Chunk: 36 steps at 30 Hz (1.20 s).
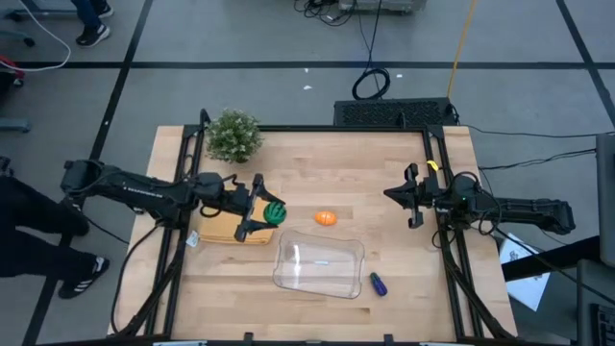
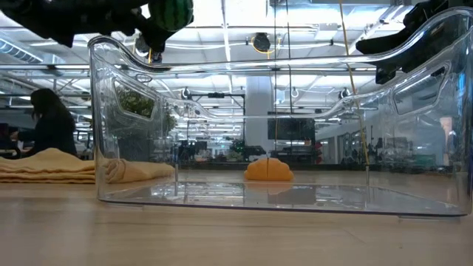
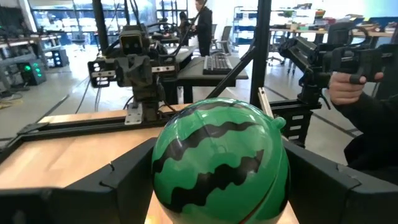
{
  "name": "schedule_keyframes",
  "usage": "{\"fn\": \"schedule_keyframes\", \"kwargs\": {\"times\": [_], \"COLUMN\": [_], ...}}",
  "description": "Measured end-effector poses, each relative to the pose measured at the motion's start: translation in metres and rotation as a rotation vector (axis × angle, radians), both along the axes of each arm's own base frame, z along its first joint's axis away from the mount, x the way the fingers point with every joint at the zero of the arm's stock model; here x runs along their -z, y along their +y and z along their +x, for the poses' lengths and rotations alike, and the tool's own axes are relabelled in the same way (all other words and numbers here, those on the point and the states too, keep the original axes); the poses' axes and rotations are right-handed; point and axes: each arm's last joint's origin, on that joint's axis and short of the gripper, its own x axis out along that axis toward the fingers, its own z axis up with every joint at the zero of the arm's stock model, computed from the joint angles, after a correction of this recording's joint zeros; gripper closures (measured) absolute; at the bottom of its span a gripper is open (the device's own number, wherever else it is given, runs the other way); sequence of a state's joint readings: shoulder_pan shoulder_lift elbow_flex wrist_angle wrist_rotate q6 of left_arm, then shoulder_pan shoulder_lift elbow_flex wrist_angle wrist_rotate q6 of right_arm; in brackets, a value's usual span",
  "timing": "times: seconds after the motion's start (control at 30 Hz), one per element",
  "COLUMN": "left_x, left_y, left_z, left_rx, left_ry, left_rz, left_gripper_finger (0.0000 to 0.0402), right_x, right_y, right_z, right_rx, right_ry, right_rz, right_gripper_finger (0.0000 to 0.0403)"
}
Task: Pick and placing Produce into tupperware
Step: Put the green watermelon into the transparent bin
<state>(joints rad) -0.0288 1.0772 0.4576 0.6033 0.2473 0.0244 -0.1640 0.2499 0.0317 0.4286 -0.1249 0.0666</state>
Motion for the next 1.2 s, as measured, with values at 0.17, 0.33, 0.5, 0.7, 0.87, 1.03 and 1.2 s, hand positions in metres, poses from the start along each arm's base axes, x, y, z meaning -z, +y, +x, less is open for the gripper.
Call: {"fn": "schedule_keyframes", "kwargs": {"times": [0.17,0.33,0.5,0.7,0.87,1.03,1.2], "left_x": [-0.014,-0.027,-0.036,-0.044,-0.048,-0.05,-0.047], "left_y": [-0.001,-0.002,-0.008,-0.017,-0.021,-0.022,-0.024], "left_z": [0.011,0.025,0.04,0.051,0.06,0.07,0.08], "left_rx": [0.015,0.027,0.048,0.077,0.079,0.073,0.073], "left_ry": [-0.027,-0.001,0.058,0.123,0.211,0.299,0.395], "left_rz": [-0.002,-0.003,0.012,0.049,0.035,0.033,0.031], "left_gripper_finger": [0.0105,0.0105,0.0105,0.0105,0.0105,0.0105,0.0105], "right_x": [0.0,0.0,0.0,0.0,0.0,0.0,0.001], "right_y": [0.0,0.0,0.0,0.0,0.0,0.0,0.0], "right_z": [0.0,0.0,0.0,0.0,0.0,0.0,0.0], "right_rx": [0.0,0.0,0.0,0.0,0.0,0.0,0.0], "right_ry": [0.0,0.001,0.001,0.001,0.004,0.004,0.008], "right_rz": [0.0,0.0,0.0,0.0,0.001,0.001,0.001], "right_gripper_finger": [0.0403,0.0403,0.0403,0.0403,0.0403,0.0403,0.0403]}}
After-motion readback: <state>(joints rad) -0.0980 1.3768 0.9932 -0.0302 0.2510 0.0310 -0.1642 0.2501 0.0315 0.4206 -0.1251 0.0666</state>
